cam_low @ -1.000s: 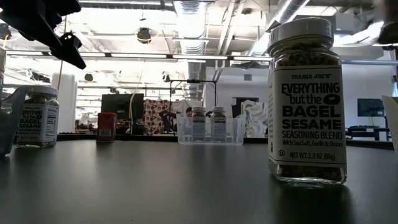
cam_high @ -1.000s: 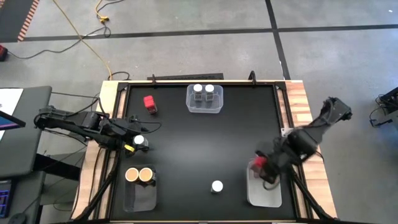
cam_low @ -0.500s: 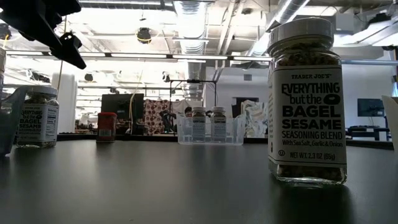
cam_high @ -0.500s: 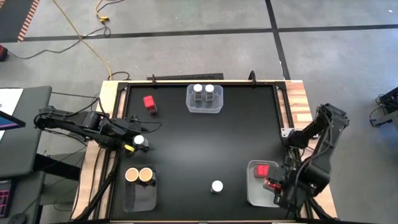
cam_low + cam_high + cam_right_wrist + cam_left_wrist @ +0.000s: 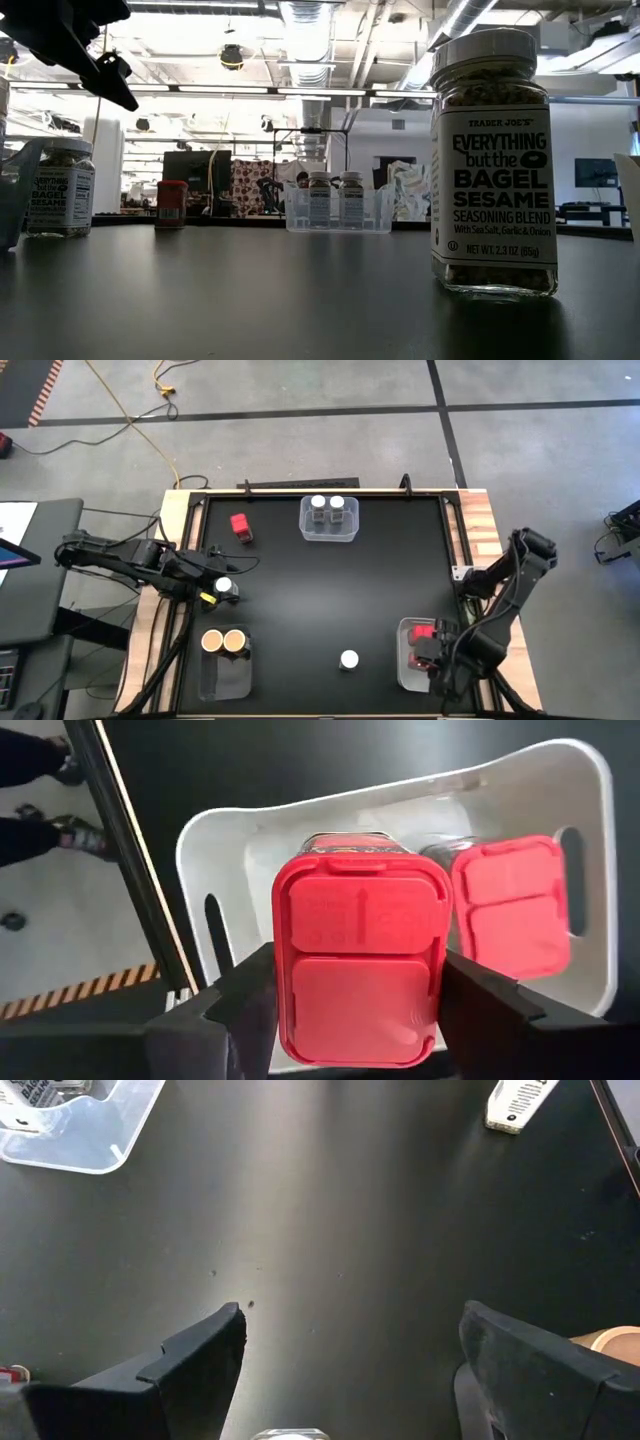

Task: Sort spices by type
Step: Put the right red spice can into the white bin

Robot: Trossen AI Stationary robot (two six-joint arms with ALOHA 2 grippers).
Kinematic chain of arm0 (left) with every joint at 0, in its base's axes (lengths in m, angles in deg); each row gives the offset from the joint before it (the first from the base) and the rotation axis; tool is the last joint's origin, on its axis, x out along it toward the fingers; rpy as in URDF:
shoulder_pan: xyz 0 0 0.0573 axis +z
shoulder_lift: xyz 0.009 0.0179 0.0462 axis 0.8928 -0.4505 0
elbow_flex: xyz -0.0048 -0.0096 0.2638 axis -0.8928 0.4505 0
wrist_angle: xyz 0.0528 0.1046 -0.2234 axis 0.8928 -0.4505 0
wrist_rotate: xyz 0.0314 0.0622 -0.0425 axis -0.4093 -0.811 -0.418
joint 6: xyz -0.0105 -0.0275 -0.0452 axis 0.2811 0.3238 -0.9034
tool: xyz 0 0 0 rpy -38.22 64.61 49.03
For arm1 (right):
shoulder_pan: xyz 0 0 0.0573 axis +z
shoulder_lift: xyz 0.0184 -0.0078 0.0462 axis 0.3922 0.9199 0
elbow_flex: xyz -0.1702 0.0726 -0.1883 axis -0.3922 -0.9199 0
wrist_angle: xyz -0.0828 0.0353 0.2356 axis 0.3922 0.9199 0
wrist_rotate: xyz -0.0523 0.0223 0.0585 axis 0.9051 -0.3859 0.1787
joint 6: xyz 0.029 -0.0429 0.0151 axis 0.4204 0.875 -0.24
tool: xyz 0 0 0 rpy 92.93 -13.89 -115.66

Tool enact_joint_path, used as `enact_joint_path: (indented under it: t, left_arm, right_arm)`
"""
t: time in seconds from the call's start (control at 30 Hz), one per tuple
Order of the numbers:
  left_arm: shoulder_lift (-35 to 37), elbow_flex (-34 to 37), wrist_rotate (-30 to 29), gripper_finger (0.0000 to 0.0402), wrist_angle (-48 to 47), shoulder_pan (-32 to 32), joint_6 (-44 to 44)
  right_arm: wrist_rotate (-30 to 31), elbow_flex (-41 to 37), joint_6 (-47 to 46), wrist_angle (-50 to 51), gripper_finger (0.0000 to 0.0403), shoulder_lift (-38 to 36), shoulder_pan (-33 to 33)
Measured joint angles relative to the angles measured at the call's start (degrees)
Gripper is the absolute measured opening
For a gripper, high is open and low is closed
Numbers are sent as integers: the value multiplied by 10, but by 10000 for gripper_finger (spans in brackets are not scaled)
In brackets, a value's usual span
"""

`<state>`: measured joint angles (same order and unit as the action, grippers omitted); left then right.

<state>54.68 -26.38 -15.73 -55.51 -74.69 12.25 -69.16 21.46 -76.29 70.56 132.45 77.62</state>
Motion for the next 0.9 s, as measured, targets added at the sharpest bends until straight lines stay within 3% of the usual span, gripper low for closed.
enact_joint_path:
  t: [0.4, 0.63, 0.9]
  left_arm:
    - [0, 0, 0, 353, 0, 0, -11]
    - [0, 0, -6, 353, 0, 0, -11]
    - [0, 0, -17, 353, 0, 0, -7]
  right_arm:
    - [-30, -80, 62, -61, 250, -6, -3]
    - [-31, -88, 128, -74, 250, -4, -11]
    - [-46, -88, 141, -59, 250, -4, -18]
